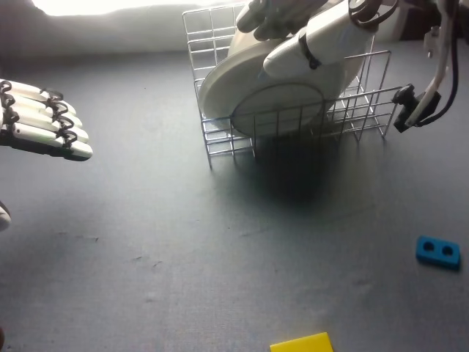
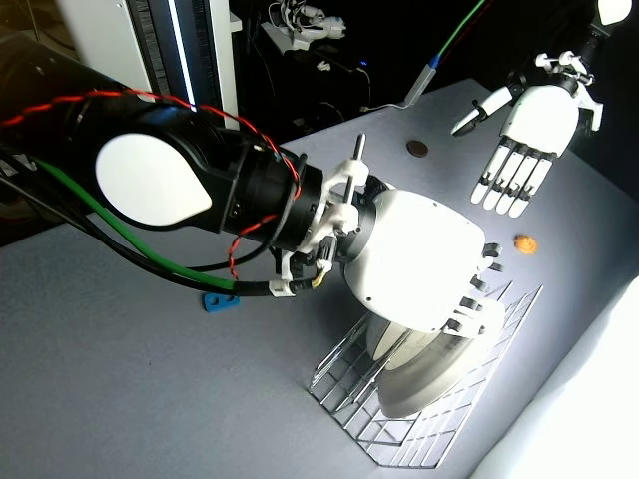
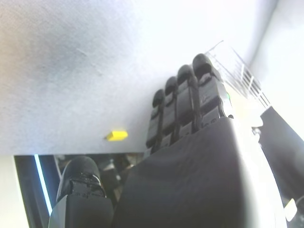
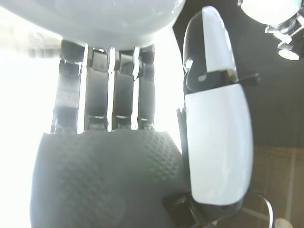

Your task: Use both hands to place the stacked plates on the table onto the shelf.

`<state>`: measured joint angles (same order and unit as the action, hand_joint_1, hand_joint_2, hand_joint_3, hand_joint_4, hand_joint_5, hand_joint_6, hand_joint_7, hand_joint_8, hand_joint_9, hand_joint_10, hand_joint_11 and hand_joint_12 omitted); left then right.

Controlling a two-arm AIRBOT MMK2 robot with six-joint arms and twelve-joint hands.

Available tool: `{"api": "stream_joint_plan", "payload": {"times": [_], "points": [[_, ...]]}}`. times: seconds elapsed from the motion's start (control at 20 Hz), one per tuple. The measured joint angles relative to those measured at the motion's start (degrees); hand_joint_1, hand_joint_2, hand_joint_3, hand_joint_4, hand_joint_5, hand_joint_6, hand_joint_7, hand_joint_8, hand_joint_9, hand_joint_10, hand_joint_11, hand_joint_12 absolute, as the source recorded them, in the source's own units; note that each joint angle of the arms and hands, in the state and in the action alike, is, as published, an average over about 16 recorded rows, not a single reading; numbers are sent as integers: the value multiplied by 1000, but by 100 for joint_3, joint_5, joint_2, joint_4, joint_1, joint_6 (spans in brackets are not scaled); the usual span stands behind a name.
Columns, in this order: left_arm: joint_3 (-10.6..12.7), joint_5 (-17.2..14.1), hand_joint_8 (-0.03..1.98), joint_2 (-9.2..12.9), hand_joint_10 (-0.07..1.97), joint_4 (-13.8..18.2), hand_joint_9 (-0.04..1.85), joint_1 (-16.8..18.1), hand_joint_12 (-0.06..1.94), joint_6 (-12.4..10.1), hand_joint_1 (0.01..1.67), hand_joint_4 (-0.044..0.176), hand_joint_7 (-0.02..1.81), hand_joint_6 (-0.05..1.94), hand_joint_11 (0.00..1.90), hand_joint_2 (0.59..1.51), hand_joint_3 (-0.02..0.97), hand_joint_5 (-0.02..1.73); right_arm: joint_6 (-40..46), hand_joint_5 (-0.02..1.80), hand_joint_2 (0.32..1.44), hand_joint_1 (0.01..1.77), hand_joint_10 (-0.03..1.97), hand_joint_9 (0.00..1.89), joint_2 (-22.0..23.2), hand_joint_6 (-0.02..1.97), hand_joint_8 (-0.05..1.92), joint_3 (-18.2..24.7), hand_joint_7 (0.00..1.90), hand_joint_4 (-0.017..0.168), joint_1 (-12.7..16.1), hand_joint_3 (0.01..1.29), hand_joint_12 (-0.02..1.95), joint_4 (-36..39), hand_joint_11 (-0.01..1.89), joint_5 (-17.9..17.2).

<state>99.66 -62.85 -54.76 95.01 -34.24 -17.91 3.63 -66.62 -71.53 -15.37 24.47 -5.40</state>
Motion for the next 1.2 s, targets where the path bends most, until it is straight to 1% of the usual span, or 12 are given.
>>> {"api": "stream_joint_plan", "payload": {"times": [0.15,0.35,0.6,0.7,0.8,0.9,1.0,1.1,1.2], "points": [[-51,-91,0,0,10,-83,98,23,250,25,22,2,101,15,16,1093,15,88,-149,728,995,1084,217,724,207,77,10,199,819,-4,142,14,1253,0,329,13],[-162,-287,0,-1,11,-202,97,64,258,101,22,1,104,16,16,1096,14,94,-580,723,997,1066,198,716,620,66,10,604,803,-4,320,14,1253,-2,301,45],[-350,-545,0,15,10,-329,121,103,310,196,22,0,132,15,17,1099,14,120,-1313,745,1011,1008,186,733,1298,60,10,1183,819,-4,477,14,1256,-10,309,64],[-428,-625,0,24,10,-360,156,114,360,234,22,0,170,15,26,1101,14,148,-1630,762,1023,983,192,755,1594,60,14,1402,839,-4,509,14,1263,-13,330,72],[-513,-689,1,34,14,-355,218,124,445,269,22,-1,237,16,48,1105,14,204,-1946,790,1044,950,249,791,1884,70,37,1610,876,-4,524,14,1281,-16,378,74],[-596,-733,24,43,46,-314,301,130,586,297,24,0,332,26,80,1118,14,284,-2219,824,1070,904,370,841,2152,142,127,1797,923,-4,522,13,1313,-19,455,65],[-666,-746,142,53,185,-265,384,128,783,309,42,1,421,110,139,1137,14,364,-2421,855,1102,847,560,894,2381,317,320,1941,966,-4,506,14,1393,-21,551,46],[-727,-741,373,63,418,-221,493,126,982,315,68,1,529,315,242,1164,14,460,-2589,906,1136,782,776,967,2568,545,552,2047,1020,-3,484,14,1480,-22,692,26],[-788,-731,610,74,655,-181,663,126,1181,320,96,6,690,549,412,1190,15,613,-2748,985,1168,709,992,1063,2714,775,789,2123,1097,-3,456,14,1563,-24,869,-6]]}}
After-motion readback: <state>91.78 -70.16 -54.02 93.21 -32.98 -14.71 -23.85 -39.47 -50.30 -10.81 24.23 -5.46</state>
